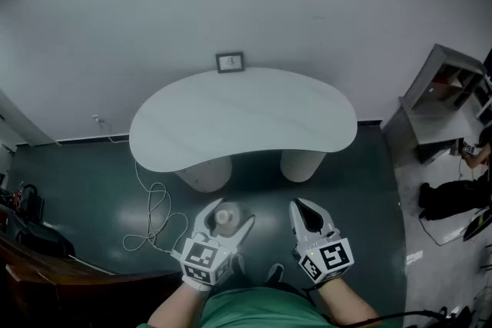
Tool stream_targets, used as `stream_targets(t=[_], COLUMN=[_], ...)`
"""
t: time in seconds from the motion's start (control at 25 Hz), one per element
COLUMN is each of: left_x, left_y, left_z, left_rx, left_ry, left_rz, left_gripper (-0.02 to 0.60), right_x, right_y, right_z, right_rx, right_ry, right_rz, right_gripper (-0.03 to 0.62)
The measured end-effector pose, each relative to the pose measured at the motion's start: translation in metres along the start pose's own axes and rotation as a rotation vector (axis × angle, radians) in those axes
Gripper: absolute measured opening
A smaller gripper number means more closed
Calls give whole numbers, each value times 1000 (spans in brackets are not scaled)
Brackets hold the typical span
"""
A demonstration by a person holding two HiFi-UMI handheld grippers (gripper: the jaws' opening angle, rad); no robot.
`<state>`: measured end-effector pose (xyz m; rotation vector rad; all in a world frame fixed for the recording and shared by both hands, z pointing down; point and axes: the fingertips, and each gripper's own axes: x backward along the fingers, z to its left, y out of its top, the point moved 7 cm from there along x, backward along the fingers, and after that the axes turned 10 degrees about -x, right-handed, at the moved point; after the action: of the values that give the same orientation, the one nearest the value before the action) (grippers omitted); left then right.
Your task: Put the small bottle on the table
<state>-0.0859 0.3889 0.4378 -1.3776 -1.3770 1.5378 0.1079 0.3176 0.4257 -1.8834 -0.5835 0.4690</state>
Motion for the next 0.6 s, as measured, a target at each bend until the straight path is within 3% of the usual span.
stream_targets(t=[0.36, 0.6], left_x=[-9, -13], left_y=[9, 11], left_z=[0, 26], left_rx=[-22, -47], left_ry=[-45, -91], left_rz=[13, -4], left_gripper=[347, 347], right_x=[-1, -12], right_y=[7, 19], right_z=[-9, -8], right_rx=[18, 36], right_ry=[-39, -147], right_rz=[-16, -39], right_gripper=[3, 3])
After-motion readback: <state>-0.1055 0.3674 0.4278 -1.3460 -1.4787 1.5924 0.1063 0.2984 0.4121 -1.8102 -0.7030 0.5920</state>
